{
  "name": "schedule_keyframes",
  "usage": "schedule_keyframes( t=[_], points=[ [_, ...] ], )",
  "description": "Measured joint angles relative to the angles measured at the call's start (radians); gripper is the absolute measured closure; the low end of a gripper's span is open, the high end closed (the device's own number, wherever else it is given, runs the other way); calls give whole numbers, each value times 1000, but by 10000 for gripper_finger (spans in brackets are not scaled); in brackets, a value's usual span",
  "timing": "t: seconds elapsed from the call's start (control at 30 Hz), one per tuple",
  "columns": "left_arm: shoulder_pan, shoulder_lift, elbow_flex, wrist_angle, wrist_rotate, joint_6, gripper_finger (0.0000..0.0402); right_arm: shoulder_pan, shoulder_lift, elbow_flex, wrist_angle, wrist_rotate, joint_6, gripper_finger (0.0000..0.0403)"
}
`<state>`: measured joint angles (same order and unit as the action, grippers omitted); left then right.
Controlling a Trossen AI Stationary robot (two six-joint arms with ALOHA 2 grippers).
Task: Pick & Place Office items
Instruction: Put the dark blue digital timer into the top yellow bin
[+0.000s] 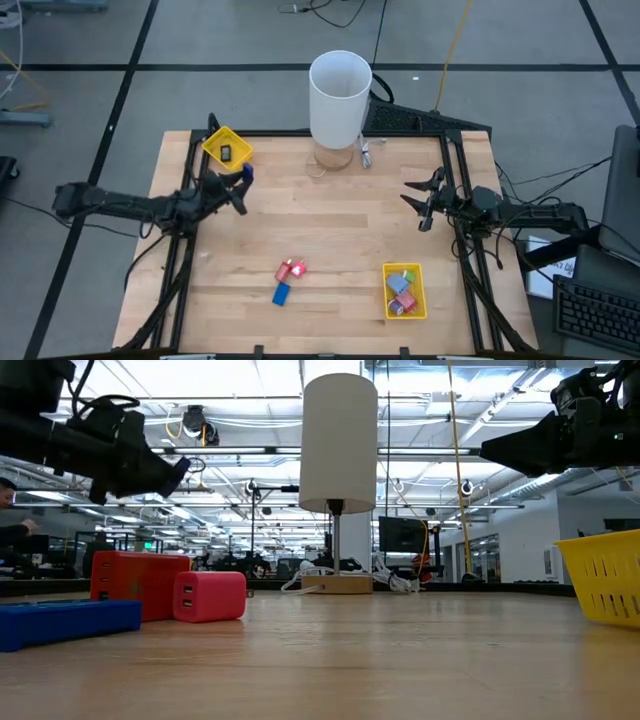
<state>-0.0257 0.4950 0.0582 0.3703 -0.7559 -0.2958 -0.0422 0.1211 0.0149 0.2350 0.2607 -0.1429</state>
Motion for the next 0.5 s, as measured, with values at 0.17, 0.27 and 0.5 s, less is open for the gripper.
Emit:
schedule_keyframes(
  t=[0.17,0.27,0.5],
  points=[
    [96,0,0,0,2,-7,250,0,0,0,0,0,-1,243],
    [159,0,0,0,-13,-28,251,0,0,0,0,0,-2,241],
    [316,2,0,0,-53,-67,228,0,0,0,0,0,-3,243]
  ],
)
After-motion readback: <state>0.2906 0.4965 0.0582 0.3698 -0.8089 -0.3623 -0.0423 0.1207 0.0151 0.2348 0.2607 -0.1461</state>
